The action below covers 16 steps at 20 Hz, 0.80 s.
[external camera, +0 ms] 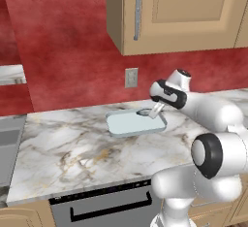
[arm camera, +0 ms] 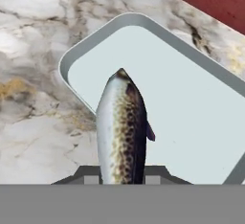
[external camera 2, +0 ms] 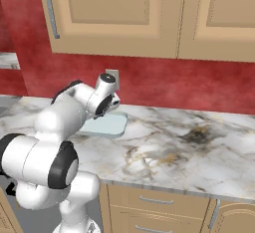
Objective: Take the fish out of the fridge, briefly rinse it in the sink, and place it on the tray next to the sink.
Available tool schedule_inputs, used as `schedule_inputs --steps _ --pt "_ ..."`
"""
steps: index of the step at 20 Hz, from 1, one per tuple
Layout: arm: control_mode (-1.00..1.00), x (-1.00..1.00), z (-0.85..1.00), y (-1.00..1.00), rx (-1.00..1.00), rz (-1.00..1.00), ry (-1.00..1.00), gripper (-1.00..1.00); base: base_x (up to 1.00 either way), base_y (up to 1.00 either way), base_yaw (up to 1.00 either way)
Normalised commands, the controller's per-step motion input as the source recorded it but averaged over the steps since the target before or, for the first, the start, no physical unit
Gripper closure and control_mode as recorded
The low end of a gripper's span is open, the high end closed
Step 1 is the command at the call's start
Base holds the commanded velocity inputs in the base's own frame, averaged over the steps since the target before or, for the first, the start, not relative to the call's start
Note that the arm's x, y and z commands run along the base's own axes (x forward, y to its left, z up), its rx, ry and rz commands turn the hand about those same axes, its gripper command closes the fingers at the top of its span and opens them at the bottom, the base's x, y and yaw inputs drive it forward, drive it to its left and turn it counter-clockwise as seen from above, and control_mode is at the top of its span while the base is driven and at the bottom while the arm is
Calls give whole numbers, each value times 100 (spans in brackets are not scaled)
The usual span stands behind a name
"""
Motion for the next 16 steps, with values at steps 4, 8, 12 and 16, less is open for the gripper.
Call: schedule_inputs --steps 4,8,12,16 --pt "-100 62 -21 2 0 0 0 100 0 0 0" --pt "-100 60 -29 8 0 0 0 100 0 0 0" --pt "-100 15 -46 8 0 0 3 100 0 0 0" --pt "-100 8 -37 2 0 0 2 100 0 0 0"
